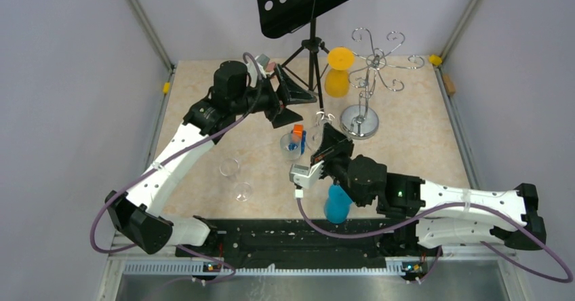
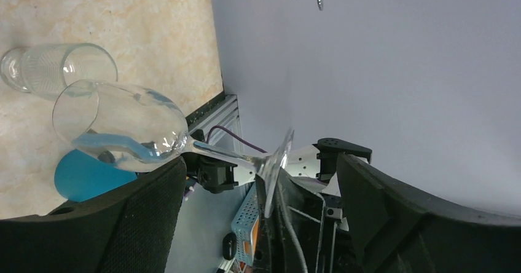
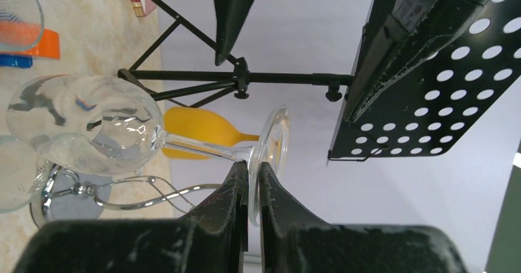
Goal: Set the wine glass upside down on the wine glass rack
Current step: Turn the wine glass upside down at the wine rack.
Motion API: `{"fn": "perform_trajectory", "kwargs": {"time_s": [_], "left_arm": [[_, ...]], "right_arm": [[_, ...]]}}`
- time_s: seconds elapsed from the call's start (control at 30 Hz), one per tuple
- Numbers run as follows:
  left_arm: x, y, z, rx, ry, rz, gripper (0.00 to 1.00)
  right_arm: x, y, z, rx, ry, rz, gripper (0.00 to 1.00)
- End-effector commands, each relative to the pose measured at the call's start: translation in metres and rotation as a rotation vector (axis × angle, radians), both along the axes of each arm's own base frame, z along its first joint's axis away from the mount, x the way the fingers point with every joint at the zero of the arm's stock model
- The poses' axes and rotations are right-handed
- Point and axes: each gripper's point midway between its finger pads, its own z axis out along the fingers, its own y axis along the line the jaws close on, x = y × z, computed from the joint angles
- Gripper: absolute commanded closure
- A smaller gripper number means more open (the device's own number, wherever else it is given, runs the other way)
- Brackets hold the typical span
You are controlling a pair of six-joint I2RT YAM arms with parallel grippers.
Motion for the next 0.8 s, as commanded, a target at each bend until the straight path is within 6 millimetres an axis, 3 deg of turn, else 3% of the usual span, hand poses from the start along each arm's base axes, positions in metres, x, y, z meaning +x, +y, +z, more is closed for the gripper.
{"fn": "perform_trajectory", "kwargs": {"time_s": [0.0,0.43,0.67,0.77], "left_arm": [[-0.004,-0.001,0.027,-0.067,-0.070,-0.029,0.09],[-0.012,-0.022,0.022,-0.073,-0.025,-0.171,0.44],[-0.019,-0.028,0.017,-0.069,-0.013,-0.198,0.58],[-0.023,-0.030,0.016,-0.068,-0.009,-0.211,0.59]], "right_arm": [[-0.006,-0.009,0.038,0.060,-0.109,-0.014,1.00],[-0.008,-0.008,0.034,0.037,-0.103,-0.009,1.00],[-0.008,-0.009,0.033,0.045,-0.099,-0.017,1.00],[-0.009,-0.008,0.034,0.052,-0.099,-0.011,1.00]]}}
